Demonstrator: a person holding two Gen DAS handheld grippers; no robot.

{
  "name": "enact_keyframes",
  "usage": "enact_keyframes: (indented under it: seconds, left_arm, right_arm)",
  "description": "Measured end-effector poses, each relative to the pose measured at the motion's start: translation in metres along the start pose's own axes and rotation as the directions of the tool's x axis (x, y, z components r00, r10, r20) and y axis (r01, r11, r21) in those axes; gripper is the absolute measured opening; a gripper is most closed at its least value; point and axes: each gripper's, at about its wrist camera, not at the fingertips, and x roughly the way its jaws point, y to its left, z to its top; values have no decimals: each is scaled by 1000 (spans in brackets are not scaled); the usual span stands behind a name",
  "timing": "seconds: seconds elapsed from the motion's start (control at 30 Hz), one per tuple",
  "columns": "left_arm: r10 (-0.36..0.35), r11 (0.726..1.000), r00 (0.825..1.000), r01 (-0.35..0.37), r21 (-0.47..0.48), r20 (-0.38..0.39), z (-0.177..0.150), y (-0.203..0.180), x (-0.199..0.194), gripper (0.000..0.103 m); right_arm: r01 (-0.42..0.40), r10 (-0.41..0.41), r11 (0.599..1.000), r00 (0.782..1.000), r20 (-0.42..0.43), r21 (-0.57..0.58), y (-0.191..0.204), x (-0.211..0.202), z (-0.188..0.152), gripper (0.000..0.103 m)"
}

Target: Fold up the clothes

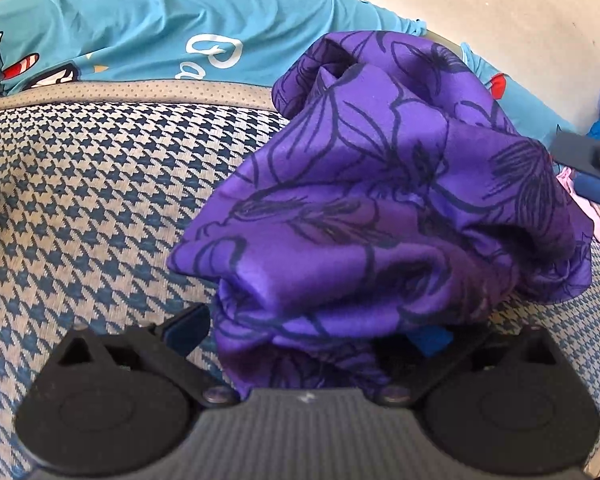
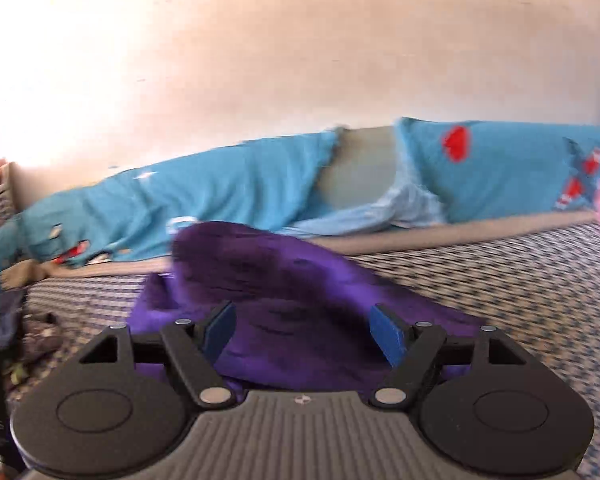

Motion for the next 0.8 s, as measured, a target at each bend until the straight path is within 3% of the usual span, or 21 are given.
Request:
enact_keyframes:
  seconds: [0.27, 0.4, 0.5, 0.63, 0.8]
  left_arm:
    - [14, 1000, 1000, -14, 14, -8, -2, -1, -1, 103]
    - [16, 1000, 1000, -15, 20, -17, -3, -2, 0, 103]
    - [12, 1000, 1000, -11, 21, -21, -4, -2, 1, 103]
    - [3, 1000, 1000, -2, 20, -25, -4, -3, 1, 103]
    - [-22, 999, 999, 23, 26, -28, -4, -3, -1, 103]
  right_arm:
    - [-134, 134, 991, 991, 20, -26, 39, 34, 4, 73]
    - [-138, 138, 990, 990, 12, -34, 52, 54, 5, 72]
    - [-108, 107, 992, 994, -18, -69, 57, 69, 0, 55]
    - [-51, 48, 994, 998, -40, -95, 56, 79, -5, 17]
    - [9, -9, 999, 1000, 19, -32, 36, 65, 1, 9]
